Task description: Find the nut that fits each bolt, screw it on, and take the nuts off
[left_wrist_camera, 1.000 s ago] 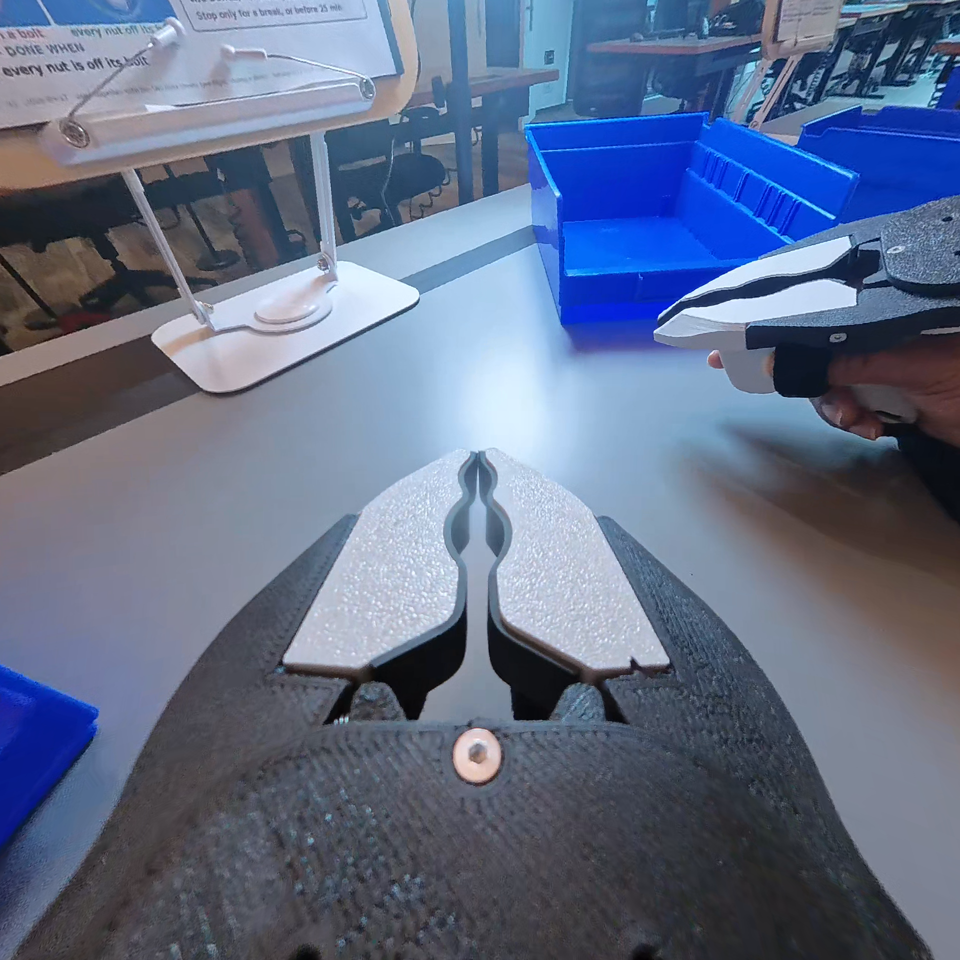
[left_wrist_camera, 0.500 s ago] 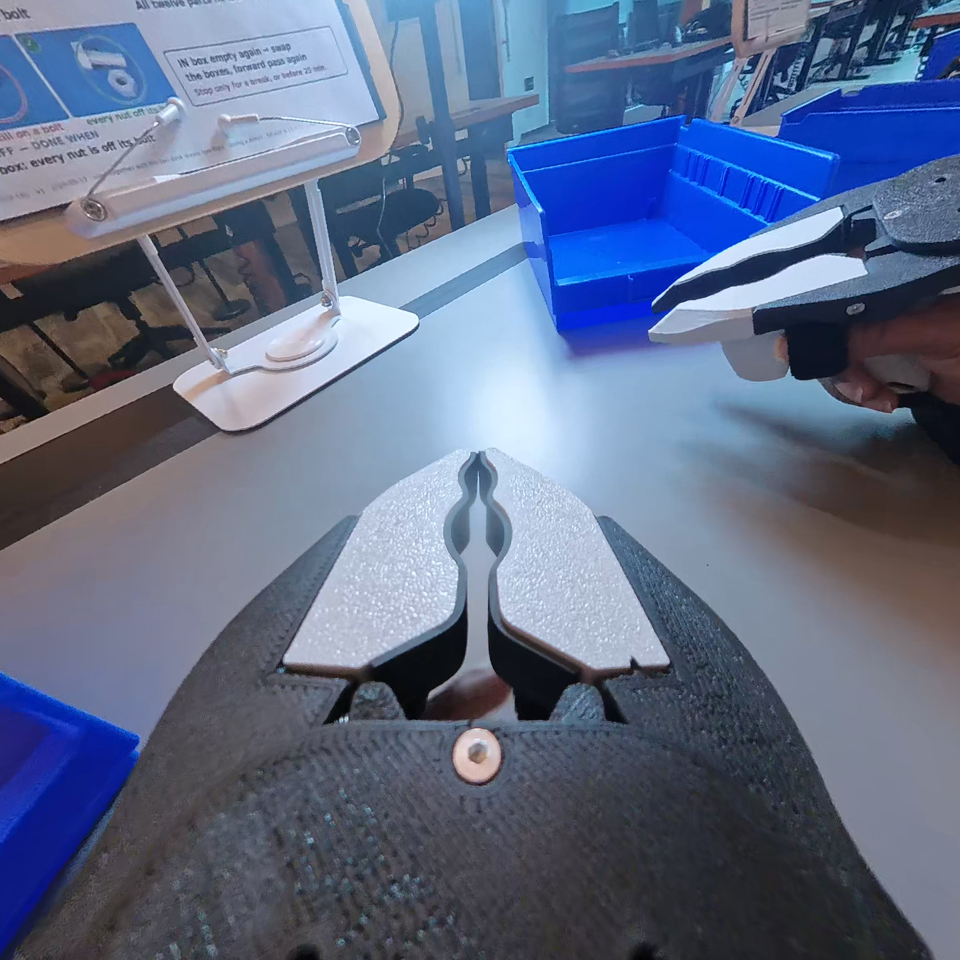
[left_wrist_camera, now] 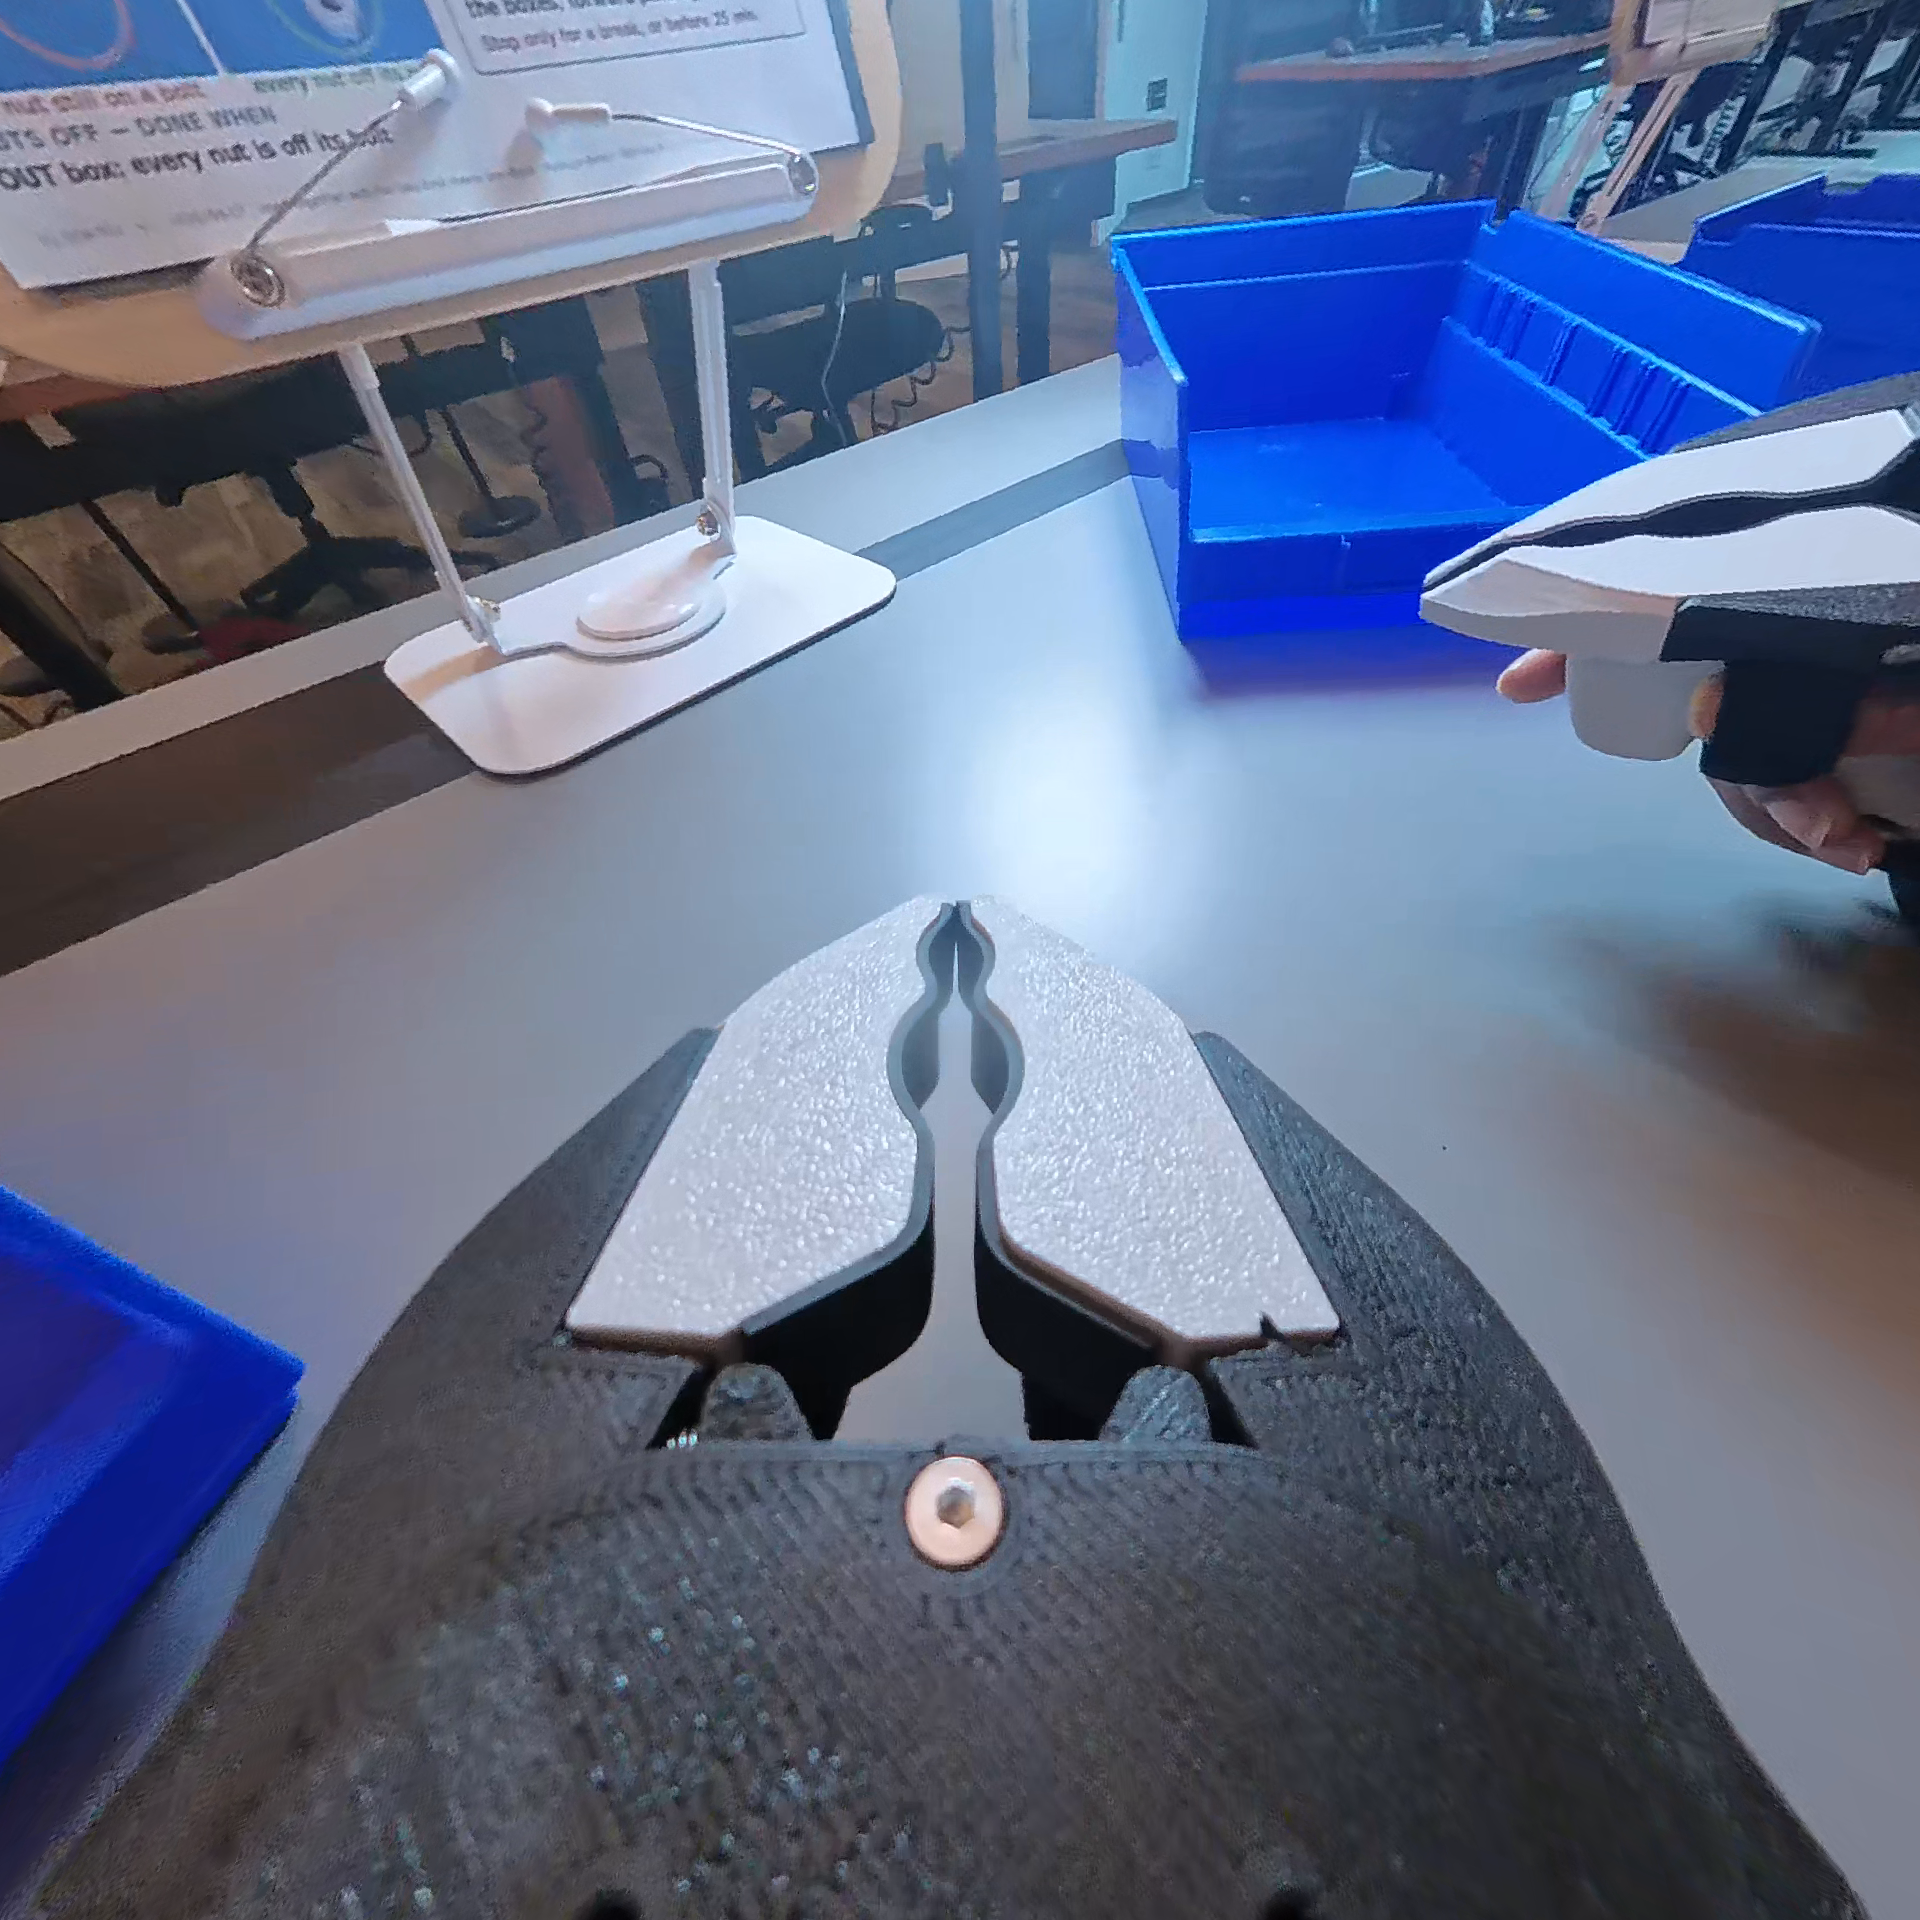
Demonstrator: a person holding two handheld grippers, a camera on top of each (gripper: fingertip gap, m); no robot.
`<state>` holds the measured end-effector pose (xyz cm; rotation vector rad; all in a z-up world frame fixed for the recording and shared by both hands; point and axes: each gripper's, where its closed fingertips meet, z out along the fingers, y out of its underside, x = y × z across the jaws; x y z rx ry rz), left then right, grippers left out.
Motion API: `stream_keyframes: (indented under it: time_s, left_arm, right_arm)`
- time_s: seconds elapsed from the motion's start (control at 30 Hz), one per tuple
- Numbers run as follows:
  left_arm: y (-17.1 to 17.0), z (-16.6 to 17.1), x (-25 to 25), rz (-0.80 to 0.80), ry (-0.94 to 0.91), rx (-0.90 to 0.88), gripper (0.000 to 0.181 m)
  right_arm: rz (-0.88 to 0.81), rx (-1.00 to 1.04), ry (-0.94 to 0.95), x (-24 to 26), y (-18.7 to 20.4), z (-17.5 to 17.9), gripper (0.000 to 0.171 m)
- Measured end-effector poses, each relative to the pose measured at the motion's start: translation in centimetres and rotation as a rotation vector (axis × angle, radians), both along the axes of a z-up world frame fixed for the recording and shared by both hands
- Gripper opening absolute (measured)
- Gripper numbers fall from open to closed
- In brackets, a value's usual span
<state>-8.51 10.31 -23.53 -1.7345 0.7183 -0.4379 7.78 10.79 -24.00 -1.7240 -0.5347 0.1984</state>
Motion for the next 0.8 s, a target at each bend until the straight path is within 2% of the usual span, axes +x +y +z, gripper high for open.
stream_keyframes:
  time_s: [0.23,0.8]
  left_arm:
    - [-0.1,0.4,-0.5,0.014,0.017,0.001,0.000]
    - [-1.2,-1.0,0.8,-0.067,0.124,0.017,0.002]
  right_arm:
    - [0.027,0.008,-0.005,-0.5,-0.4,0.1,0.000]
    - [0.141,0.051,-0.048,-2.1,-1.6,0.5,0.000]
